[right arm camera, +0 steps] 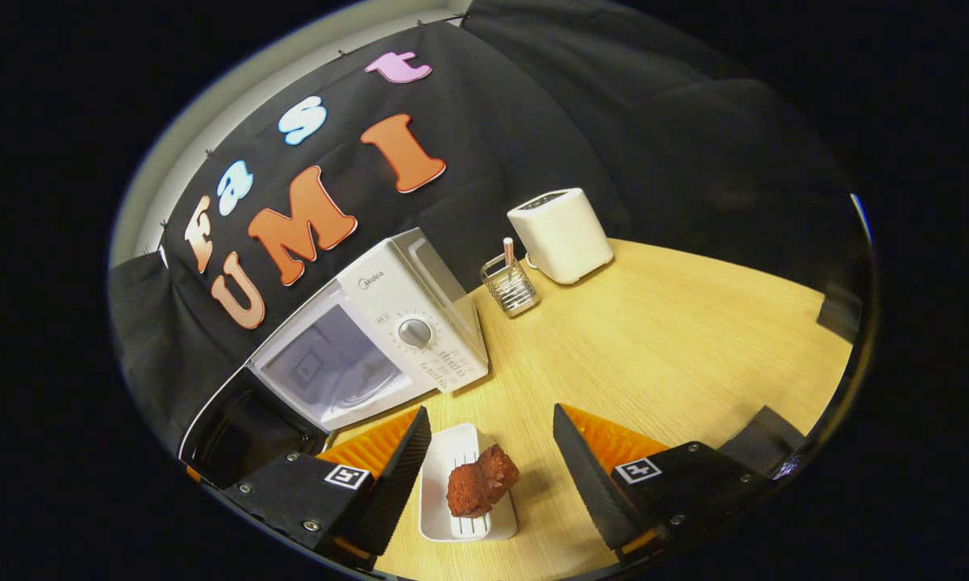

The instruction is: Open the microwave oven with the left hand, put the food in, and close the microwave oven.

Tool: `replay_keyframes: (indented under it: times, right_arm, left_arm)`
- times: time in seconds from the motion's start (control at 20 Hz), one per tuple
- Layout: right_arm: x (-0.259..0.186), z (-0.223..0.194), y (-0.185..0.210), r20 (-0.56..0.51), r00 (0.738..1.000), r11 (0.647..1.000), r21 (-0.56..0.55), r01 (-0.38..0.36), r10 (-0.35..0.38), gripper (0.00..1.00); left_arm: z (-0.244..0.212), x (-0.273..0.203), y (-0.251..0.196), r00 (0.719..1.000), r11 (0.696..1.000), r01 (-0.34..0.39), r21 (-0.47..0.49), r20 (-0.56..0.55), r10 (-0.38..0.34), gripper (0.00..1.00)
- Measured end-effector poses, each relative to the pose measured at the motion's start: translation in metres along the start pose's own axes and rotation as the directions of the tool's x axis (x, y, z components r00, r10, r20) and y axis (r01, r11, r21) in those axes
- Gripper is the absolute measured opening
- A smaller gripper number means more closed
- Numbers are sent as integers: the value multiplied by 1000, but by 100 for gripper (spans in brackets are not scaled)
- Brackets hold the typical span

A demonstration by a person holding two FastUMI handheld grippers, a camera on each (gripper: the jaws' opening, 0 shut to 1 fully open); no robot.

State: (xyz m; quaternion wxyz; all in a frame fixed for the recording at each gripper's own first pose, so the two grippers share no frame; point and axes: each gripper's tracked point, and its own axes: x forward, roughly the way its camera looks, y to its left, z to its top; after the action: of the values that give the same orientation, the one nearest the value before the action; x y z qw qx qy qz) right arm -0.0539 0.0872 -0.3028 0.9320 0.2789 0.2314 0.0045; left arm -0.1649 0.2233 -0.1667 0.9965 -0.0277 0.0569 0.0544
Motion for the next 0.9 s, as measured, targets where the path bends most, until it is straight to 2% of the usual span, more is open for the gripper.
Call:
replay_keyframes:
  times: [0.15,0.35,0.45,0.5,0.6,0.7,0.9]
  right_arm:
    - [6,-13,-6,-26,1000,998,67,12,-10,90]
    - [10,-25,-6,-48,999,990,139,6,1,69]
    - [11,-25,-1,-42,999,986,169,-7,14,52]
    - [13,-25,0,-40,999,983,185,-7,14,37]
    - [14,-22,8,-33,999,980,197,-20,28,22]
    - [13,-21,15,-28,999,983,183,-25,30,14]
    - [7,-3,26,15,999,987,154,-34,32,8]
  left_arm:
    - [0,0,8,1000,1000,-14,4,-3,14,89]
    - [-2,3,16,1000,1000,-26,2,-9,26,89]
    - [-5,3,18,999,1000,-28,-5,-19,28,89]
    - [-8,4,19,999,1000,-27,-9,-24,27,89]
    - [-10,6,23,999,999,-31,-17,-30,30,89]
    - [-12,7,27,999,999,-35,-27,-35,34,89]
    - [-18,8,35,998,999,-41,-31,-46,40,89]
